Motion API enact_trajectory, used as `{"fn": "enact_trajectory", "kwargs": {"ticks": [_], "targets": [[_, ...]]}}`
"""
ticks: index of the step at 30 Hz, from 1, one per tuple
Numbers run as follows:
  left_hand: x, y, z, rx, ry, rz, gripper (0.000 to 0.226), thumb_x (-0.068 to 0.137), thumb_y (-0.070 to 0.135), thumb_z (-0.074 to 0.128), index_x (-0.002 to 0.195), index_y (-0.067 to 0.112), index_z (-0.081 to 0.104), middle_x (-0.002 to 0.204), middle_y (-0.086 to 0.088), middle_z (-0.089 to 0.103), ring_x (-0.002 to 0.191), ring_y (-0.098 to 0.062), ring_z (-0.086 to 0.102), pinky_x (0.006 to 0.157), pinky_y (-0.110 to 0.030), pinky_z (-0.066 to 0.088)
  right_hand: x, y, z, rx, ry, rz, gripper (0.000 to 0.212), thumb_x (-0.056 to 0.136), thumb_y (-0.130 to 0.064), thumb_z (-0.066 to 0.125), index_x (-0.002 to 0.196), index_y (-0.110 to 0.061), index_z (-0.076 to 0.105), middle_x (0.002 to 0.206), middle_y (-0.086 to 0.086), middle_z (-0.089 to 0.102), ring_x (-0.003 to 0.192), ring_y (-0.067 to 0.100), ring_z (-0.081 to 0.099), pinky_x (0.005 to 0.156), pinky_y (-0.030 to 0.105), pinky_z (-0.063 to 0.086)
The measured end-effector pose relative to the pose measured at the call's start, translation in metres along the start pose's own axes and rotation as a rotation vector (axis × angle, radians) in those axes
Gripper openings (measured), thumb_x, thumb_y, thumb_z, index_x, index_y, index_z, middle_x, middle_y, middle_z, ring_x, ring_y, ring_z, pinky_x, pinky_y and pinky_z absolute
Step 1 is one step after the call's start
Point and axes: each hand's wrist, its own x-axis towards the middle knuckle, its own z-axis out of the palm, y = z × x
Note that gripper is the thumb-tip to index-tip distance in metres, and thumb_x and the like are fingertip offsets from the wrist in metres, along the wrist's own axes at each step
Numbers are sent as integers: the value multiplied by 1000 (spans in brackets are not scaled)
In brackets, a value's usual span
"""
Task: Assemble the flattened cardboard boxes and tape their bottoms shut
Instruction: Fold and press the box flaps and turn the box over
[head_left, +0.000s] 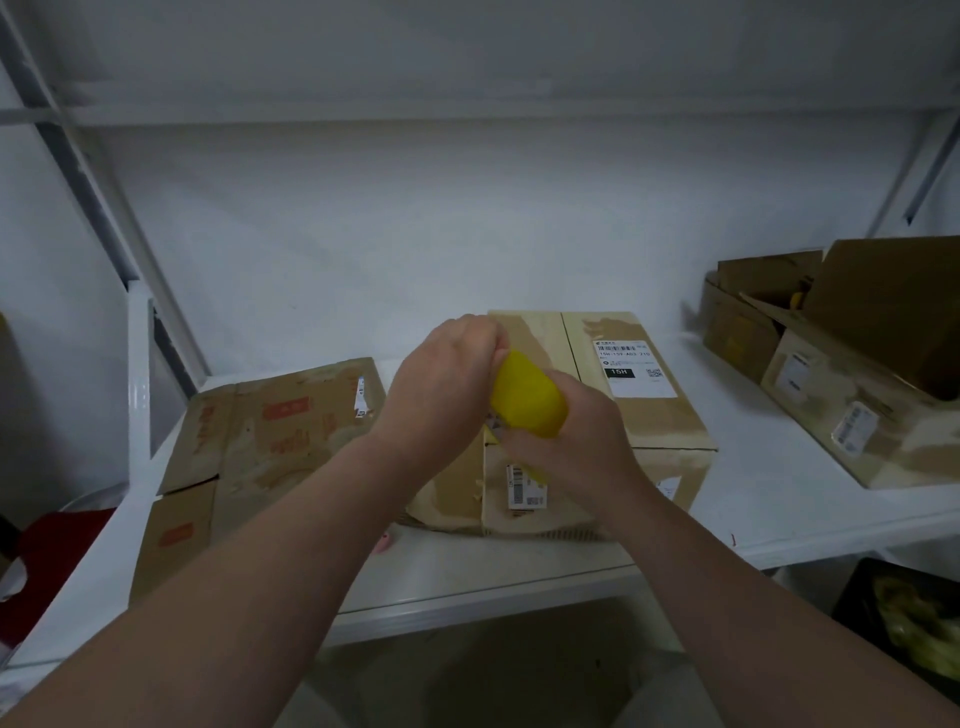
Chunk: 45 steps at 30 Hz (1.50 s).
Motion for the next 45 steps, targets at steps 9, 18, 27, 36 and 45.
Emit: {"fn": "enact_trajectory", "kwargs": {"ticks": [9, 18, 27, 36, 45], "targets": [[25, -3, -15, -277, -173, -182, 10, 92, 12, 56, 85, 18, 61, 86, 7, 61, 83, -10, 54, 67, -10, 39, 5, -6, -13, 74, -44, 49, 31, 75, -12, 72, 77, -34, 50, 75, -11, 57, 62, 1, 54, 45, 7, 40], [36, -7, -25, -186, -320, -331, 19, 86, 2, 52, 93, 14, 65, 88, 0, 64, 69, -17, 56, 58, -23, 46, 5, -11, -11, 25, -30, 30, 30, 74, -17, 73, 73, -34, 49, 73, -14, 55, 61, 0, 52, 49, 11, 41], [38, -12, -31, -87, -402, -273, 31, 89, 5, 53, 115, 16, 67, 95, 2, 65, 76, -19, 67, 73, -29, 55, 6, -13, -12, 5, -43, 43, 27, 76, -18, 73, 76, -32, 50, 74, -13, 56, 61, 0, 53, 51, 12, 42], [38, -16, -25, -251, -446, -320, 17, 92, 11, 59, 93, -2, 69, 90, -19, 68, 75, -29, 67, 75, -41, 57, 9, -10, -13, -13, -80, 54, 21, 74, -16, 73, 80, -26, 55, 76, -7, 59, 67, 6, 57, 61, 28, 49], [28, -18, -8, 13, -469, -196, 21, 102, 17, 34, 95, 6, 50, 76, -2, 45, 72, -19, 41, 59, -25, 28, 11, -7, -9, -65, -89, 54, 23, 55, -36, 61, 76, -30, 52, 72, -11, 57, 61, 2, 54, 49, 15, 38]]}}
